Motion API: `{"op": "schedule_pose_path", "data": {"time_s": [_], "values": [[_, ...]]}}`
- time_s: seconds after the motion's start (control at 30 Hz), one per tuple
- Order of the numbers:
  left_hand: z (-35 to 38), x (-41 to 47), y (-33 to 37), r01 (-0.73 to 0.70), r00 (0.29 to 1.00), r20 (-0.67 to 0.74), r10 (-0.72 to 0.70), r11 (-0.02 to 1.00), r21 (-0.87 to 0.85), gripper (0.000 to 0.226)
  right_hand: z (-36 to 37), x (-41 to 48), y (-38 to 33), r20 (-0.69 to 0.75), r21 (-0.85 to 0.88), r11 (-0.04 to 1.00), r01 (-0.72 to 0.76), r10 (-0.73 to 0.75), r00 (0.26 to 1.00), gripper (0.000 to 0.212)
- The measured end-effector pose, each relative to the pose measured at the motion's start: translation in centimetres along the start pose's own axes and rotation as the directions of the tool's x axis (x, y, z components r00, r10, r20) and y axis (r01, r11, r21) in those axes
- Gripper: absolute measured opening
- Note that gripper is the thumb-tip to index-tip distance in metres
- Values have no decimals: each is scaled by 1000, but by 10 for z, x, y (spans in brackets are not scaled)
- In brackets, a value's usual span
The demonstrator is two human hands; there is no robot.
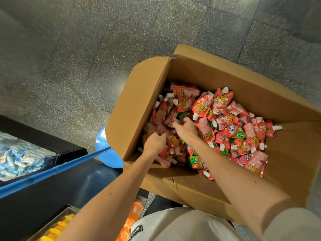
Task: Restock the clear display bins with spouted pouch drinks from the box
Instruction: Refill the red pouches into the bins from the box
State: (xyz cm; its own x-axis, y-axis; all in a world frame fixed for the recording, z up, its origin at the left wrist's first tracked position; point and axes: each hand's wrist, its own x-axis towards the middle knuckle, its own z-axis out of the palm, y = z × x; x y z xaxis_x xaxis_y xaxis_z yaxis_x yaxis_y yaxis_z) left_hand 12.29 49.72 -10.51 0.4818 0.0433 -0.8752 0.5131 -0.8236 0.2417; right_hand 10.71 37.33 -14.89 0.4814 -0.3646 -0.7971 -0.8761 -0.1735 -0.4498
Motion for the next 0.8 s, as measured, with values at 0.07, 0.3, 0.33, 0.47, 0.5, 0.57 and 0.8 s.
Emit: {"op": "schedule_pose_path", "data": {"time_s": [0.07,0.3,0.33,0.47,0.5,0.57,0.8], "values": [[1,2,-3,-22,999,35,20,997,70,30,-2,12,-16,-44,52,994,-94,97,994,31],[3,-1,5,-14,986,168,-19,981,194,49,2,33,-40,-107,-166,974,-154,137,985,33],[5,-1,8,-4,986,168,-23,987,160,54,3,33,-39,-117,-203,969,-138,116,986,33],[14,-6,19,42,991,131,-39,999,-15,72,0,36,-35,-84,-192,975,-115,101,991,29],[18,-6,18,35,995,90,-37,999,25,71,-2,36,-35,-76,-175,978,-109,97,992,23],[25,-7,15,3,1000,2,-3,993,121,58,-5,37,-37,-57,-158,983,-89,81,995,8],[3,-16,7,-19,997,-71,22,999,38,50,-19,36,-37,64,-41,994,-97,100,993,14]]}}
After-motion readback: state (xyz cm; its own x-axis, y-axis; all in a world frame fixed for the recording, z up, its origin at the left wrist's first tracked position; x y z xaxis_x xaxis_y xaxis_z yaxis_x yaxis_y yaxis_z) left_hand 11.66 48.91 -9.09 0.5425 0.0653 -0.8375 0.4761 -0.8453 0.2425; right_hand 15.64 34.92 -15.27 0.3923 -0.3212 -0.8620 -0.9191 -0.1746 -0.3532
